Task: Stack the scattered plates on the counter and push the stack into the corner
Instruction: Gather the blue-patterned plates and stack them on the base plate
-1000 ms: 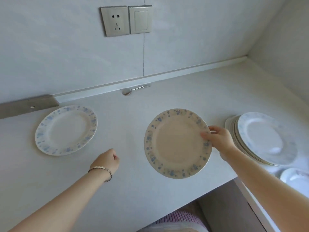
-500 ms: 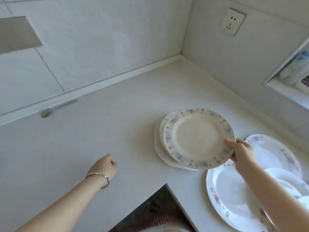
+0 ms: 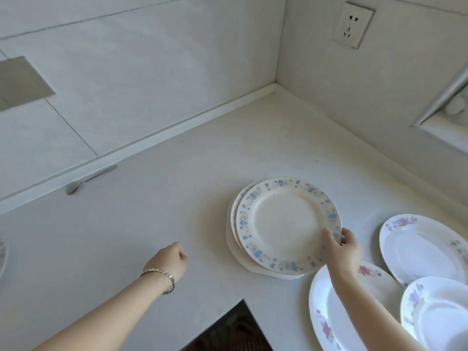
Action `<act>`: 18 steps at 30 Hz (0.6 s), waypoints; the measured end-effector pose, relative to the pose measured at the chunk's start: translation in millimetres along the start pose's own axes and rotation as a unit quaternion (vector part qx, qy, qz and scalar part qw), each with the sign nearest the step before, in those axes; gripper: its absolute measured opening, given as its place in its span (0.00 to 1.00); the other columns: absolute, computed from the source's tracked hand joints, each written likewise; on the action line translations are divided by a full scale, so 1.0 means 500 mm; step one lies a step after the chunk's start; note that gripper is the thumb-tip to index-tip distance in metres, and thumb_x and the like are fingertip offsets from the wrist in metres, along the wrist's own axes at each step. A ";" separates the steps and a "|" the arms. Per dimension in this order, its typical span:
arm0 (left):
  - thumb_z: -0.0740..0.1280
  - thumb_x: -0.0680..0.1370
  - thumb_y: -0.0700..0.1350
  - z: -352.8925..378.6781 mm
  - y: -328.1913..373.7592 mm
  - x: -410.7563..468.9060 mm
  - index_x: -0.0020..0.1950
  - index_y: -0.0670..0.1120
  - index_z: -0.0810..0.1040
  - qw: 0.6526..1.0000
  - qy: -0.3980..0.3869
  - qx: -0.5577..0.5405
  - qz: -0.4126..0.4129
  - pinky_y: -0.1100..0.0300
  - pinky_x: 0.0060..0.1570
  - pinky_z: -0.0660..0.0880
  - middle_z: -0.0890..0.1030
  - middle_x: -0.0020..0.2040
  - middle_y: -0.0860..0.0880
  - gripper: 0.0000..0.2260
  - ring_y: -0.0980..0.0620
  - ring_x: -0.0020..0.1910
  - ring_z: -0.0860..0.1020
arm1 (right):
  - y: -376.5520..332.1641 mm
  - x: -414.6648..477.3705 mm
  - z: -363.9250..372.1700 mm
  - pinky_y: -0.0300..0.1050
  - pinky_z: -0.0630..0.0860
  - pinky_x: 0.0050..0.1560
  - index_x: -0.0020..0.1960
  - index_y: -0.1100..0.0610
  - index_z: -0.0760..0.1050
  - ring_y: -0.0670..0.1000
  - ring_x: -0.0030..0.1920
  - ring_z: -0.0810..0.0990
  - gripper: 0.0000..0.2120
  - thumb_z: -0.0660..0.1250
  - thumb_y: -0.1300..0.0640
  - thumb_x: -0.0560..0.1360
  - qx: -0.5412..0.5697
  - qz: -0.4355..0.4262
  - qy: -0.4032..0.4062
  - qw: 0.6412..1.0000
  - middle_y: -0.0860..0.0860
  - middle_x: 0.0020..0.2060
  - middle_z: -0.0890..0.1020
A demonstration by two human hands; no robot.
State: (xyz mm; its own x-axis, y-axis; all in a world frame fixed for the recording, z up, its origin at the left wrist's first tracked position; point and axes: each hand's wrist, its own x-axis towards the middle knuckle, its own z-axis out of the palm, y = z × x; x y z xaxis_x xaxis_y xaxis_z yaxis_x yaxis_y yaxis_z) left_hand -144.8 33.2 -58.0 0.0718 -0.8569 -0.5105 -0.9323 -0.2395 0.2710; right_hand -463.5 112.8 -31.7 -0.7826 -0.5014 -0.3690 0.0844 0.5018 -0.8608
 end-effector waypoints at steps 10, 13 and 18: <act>0.54 0.76 0.42 -0.016 0.012 0.029 0.37 0.50 0.66 1.000 0.006 0.015 -0.001 0.61 0.36 0.69 0.82 0.41 0.47 0.09 0.46 0.37 0.77 | 0.026 0.002 0.061 0.57 0.69 0.63 0.62 0.61 0.69 0.60 0.62 0.69 0.24 0.70 0.56 0.69 -0.060 0.027 0.047 0.997 0.59 0.62 0.68; 0.54 0.76 0.42 -0.011 0.013 0.034 0.36 0.50 0.65 1.000 -0.002 0.015 0.002 0.61 0.36 0.69 0.80 0.39 0.48 0.10 0.46 0.36 0.76 | 0.027 -0.010 0.064 0.58 0.63 0.68 0.67 0.63 0.65 0.61 0.66 0.64 0.28 0.69 0.56 0.71 -0.097 -0.016 0.048 0.994 0.61 0.65 0.67; 0.54 0.76 0.41 -0.007 0.004 0.036 0.36 0.50 0.66 1.000 0.000 0.020 -0.001 0.62 0.36 0.69 0.81 0.41 0.47 0.09 0.47 0.37 0.76 | 0.007 -0.035 0.080 0.55 0.59 0.69 0.67 0.61 0.69 0.61 0.67 0.63 0.25 0.68 0.62 0.70 -0.286 -0.242 0.039 0.926 0.58 0.68 0.68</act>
State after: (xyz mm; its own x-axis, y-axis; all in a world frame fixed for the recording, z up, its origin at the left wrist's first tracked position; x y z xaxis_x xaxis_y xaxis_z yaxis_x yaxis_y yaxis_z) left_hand -144.2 15.9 -63.6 0.0733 -0.8565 -0.5109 -0.9455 -0.2227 0.2376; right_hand -425.1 95.1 -42.3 -0.6865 -0.7249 0.0576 -0.6120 0.5332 -0.5840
